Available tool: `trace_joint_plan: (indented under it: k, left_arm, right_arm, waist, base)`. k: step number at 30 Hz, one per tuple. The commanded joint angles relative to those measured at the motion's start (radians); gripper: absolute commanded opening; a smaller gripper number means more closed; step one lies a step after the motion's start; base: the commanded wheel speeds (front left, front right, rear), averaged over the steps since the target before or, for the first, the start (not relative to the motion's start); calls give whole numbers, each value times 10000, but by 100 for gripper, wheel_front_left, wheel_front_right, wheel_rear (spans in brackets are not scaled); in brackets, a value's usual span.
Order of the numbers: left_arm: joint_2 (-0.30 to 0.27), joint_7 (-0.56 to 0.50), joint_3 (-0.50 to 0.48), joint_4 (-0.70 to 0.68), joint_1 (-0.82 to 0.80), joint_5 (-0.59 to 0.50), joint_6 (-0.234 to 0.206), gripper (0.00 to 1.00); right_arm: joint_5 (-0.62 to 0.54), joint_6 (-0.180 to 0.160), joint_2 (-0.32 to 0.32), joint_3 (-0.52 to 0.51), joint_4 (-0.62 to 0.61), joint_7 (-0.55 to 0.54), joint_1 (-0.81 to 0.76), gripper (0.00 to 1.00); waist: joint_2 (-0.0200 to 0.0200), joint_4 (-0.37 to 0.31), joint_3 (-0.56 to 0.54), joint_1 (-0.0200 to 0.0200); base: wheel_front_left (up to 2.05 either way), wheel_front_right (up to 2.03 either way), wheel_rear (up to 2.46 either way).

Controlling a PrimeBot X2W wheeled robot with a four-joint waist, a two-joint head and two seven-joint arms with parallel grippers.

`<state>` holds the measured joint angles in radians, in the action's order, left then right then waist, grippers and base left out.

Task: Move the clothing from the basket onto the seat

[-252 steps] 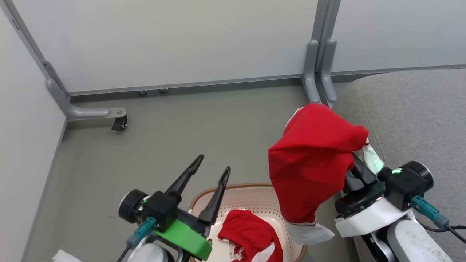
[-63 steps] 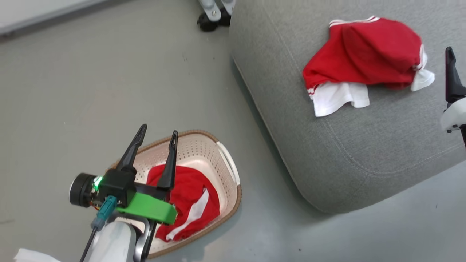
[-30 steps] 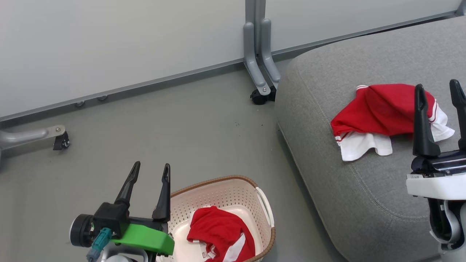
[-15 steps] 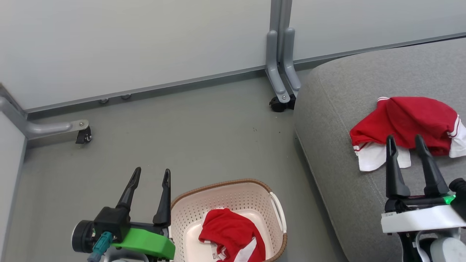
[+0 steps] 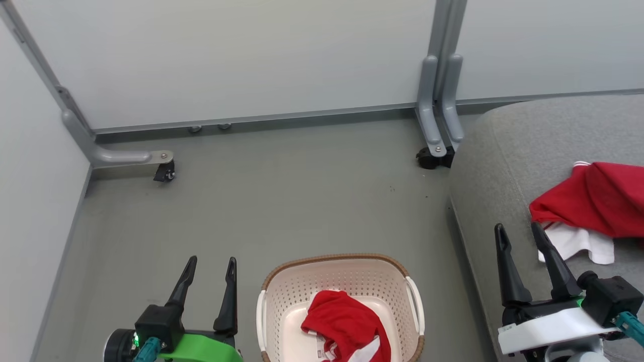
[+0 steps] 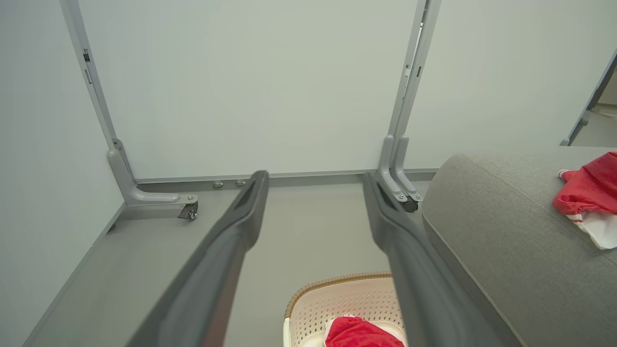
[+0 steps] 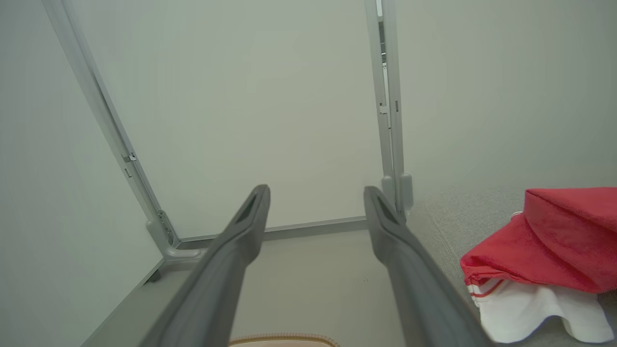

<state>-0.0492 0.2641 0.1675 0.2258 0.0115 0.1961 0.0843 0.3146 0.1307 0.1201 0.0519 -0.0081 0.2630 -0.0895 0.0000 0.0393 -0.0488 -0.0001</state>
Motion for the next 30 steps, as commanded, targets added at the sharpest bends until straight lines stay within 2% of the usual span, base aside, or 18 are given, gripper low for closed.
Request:
trace_joint_plan:
  k: [1,10,17,30]
  left_arm:
    - [-25,4,23,19,208,72,-46,100]
    - [-23,3,-151,131,550,-160,-148,100]
    - [-23,3,-253,-74,684,-293,-333,100]
    - [-23,3,-327,-546,814,-419,-358,100]
  right_arm:
    - [-27,-1,2,46,37,28,-99,100]
    - [-209,0,-101,338,192,27,-152,100]
    - [-182,0,-142,398,285,27,-133,100]
    - [-49,0,-42,408,797,27,-211,100]
  waist:
    - [0,507,-131,1]
    - [0,1079,-271,1]
    - [0,1053,-321,1]
    - [0,909,-358,1]
  base:
    - [0,0,0]
    - [0,0,0]
    - [0,0,0]
    - [0,0,0]
